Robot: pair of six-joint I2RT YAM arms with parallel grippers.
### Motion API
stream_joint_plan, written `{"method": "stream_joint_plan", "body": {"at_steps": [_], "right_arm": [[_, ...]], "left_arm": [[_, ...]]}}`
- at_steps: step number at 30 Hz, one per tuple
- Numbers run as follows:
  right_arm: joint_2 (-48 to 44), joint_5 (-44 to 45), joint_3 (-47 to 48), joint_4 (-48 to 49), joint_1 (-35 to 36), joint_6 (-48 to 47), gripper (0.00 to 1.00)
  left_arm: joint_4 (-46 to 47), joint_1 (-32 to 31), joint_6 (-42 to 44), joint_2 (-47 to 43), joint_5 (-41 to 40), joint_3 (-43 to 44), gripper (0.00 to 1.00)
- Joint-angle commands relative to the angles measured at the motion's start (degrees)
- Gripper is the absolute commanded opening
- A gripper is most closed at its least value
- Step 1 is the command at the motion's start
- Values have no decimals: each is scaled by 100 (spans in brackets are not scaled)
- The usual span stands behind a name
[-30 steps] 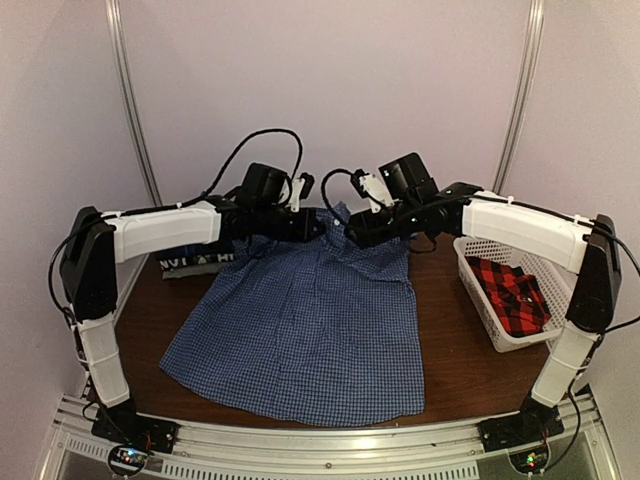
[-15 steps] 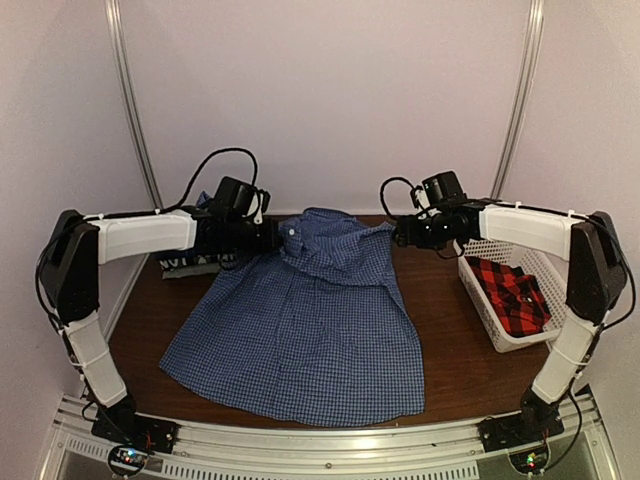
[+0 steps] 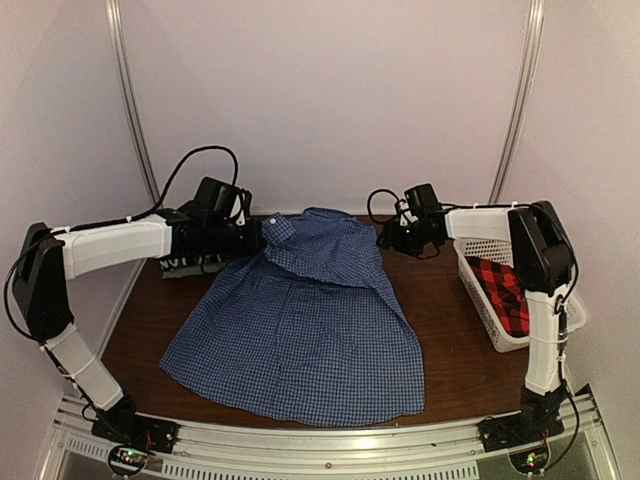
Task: Fold and stack the long sleeve shirts
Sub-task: Pick up the flattened shirt from the center of the board.
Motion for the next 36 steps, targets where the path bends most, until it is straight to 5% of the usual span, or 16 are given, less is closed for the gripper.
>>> {"method": "stream_joint_plan", "body": {"at_steps": [1, 9, 14, 20, 27, 36], "right_arm": [[443, -333, 719, 247, -10, 124, 61], [961, -268, 1424, -9, 130, -9, 61], [327, 232, 798, -80, 245, -144, 62], [-1049, 879, -403, -97, 213, -174, 66], [-2736, 855, -2423, -172, 242, 171, 68], [-4576, 905, -4649, -344, 1180, 997, 68]], "left_arm": [[86, 19, -176, -262, -82, -342, 0], [159, 2, -248, -309, 265, -557, 0], [315, 1, -62, -135, 342, -174, 0], [862, -52, 462, 1143, 945, 1760, 0], [535, -510, 679, 3742, 1976, 6100, 0], [2944, -753, -26, 4131, 2874, 5983, 0]]}}
